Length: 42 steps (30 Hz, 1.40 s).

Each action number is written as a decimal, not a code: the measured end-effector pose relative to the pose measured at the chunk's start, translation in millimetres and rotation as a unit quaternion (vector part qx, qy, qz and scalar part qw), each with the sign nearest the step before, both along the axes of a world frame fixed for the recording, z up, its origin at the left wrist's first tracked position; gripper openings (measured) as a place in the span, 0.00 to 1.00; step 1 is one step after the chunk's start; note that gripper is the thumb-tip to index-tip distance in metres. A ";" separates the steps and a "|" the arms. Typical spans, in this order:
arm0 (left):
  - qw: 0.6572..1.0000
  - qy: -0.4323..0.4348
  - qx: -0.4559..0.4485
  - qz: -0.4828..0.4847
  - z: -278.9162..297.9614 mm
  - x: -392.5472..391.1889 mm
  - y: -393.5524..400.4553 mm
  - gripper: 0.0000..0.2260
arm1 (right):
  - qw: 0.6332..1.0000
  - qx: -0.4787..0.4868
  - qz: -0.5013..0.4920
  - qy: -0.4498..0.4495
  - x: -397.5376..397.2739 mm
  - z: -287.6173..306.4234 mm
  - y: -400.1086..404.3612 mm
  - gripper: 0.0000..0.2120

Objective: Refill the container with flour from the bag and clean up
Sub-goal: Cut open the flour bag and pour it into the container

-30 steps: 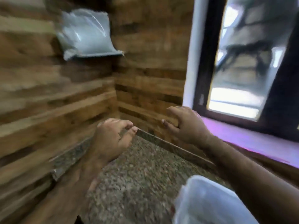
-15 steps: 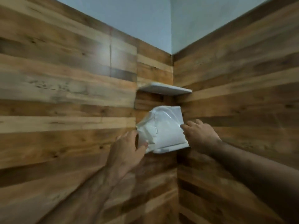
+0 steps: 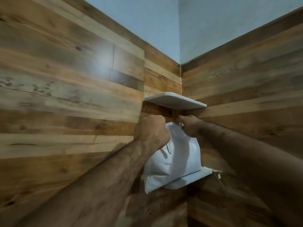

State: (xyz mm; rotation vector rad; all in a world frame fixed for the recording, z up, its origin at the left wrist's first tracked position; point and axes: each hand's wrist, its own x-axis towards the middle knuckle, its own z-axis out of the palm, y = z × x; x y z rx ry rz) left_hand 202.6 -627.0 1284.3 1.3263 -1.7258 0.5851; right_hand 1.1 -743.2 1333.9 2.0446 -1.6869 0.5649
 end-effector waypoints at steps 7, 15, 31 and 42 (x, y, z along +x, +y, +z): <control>0.993 0.100 -0.011 -0.053 8.2 19.3 -21.5 0.10 | 1.000 -0.026 0.000 -0.014 11.8 -4.9 -15.9 0.18; 0.980 0.180 -0.010 -0.085 15.4 38.3 -10.1 0.12 | 0.986 -0.129 -0.032 -0.098 10.6 -13.9 14.6 0.13; 0.968 0.138 0.007 -0.211 -62.9 -23.8 205.3 0.14 | 0.998 -0.015 -0.029 -0.046 -70.0 -89.8 243.0 0.13; 0.931 0.153 0.258 -0.209 -343.8 -85.7 400.0 0.07 | 0.968 0.234 -0.047 0.075 -146.6 -339.3 416.2 0.14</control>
